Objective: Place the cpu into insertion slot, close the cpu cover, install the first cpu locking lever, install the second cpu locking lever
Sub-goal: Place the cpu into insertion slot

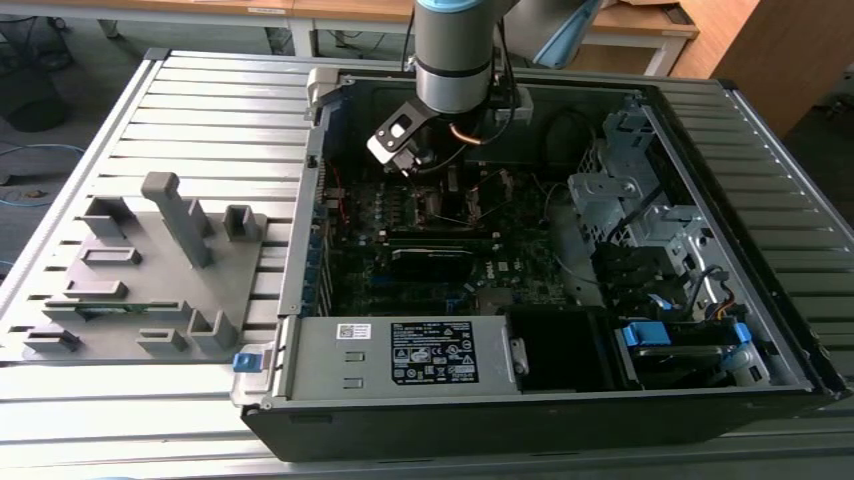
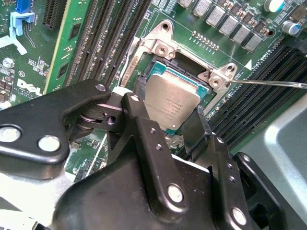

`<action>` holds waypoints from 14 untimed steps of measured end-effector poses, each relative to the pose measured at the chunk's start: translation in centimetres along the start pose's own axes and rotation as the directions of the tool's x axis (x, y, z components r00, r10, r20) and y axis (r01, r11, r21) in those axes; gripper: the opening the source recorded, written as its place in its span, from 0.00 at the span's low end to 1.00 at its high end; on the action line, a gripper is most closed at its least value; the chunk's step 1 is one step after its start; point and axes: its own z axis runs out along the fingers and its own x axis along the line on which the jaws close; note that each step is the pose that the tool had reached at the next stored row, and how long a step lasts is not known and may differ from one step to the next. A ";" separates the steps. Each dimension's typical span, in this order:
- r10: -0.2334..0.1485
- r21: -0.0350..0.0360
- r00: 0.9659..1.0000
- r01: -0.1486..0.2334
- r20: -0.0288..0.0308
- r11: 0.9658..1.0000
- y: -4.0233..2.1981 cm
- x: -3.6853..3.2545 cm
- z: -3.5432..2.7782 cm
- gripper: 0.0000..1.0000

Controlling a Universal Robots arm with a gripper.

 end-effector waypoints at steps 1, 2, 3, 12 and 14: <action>0.000 0.000 1.000 0.000 0.000 1.000 0.03 0.00 0.01 0.54; 0.000 0.000 1.000 0.000 0.000 1.000 0.03 0.00 0.01 0.54; 0.000 0.000 1.000 0.000 0.000 1.000 0.03 0.00 0.01 0.54; 0.003 0.000 1.000 -0.003 0.000 1.000 0.08 0.00 0.09 0.54; 0.003 0.000 1.000 -0.003 0.000 1.000 0.08 0.00 0.12 0.54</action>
